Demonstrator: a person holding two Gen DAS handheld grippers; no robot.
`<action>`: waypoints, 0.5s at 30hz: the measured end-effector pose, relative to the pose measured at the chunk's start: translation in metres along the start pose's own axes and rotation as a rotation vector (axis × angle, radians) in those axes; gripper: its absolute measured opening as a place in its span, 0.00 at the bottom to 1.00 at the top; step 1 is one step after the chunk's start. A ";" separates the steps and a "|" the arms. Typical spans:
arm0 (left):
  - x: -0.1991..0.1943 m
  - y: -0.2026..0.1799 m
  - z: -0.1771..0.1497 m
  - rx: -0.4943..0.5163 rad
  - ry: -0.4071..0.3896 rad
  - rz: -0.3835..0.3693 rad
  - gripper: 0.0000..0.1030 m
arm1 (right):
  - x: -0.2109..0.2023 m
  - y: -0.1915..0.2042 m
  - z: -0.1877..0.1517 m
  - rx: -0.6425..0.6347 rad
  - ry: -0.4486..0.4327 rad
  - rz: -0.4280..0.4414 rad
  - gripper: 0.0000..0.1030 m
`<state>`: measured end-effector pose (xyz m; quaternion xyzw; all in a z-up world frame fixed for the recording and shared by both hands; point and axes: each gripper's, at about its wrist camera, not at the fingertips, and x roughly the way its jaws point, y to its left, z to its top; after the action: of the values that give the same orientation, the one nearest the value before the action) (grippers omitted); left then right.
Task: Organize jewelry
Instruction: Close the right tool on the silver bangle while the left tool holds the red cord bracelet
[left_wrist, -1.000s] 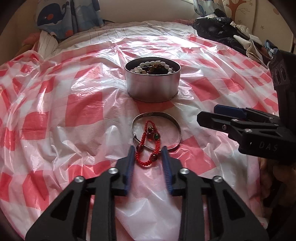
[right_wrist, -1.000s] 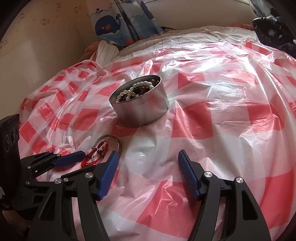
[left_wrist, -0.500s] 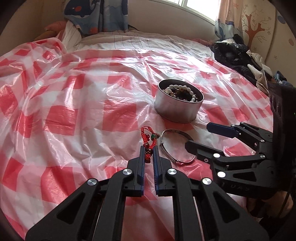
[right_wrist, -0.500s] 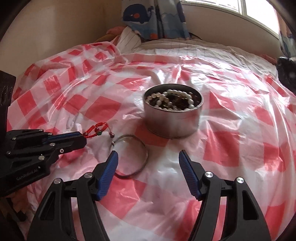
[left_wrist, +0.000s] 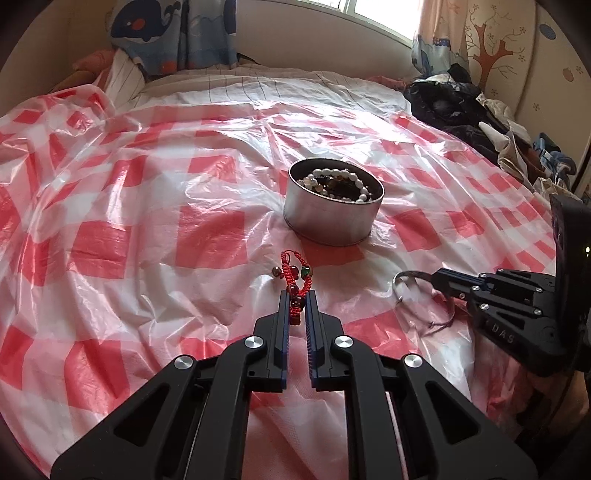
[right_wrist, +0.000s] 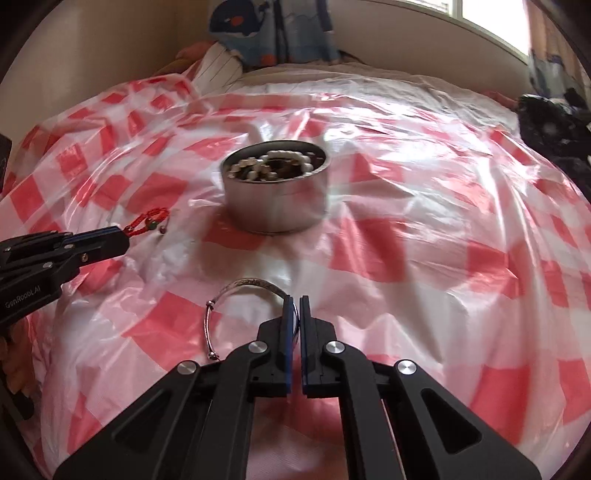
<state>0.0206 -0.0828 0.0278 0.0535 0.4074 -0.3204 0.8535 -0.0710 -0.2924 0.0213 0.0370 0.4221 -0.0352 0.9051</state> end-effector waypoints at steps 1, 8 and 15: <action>0.005 -0.001 -0.002 -0.001 0.015 0.004 0.07 | 0.001 -0.009 -0.004 0.029 0.006 -0.007 0.04; 0.023 -0.001 -0.011 -0.015 0.062 0.014 0.13 | 0.008 -0.011 -0.008 0.073 0.019 0.009 0.36; 0.025 -0.010 -0.012 0.028 0.055 0.054 0.13 | 0.009 -0.002 -0.013 0.026 0.003 -0.023 0.11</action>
<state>0.0181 -0.0993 0.0032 0.0852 0.4244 -0.3015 0.8496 -0.0754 -0.2934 0.0057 0.0438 0.4234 -0.0511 0.9034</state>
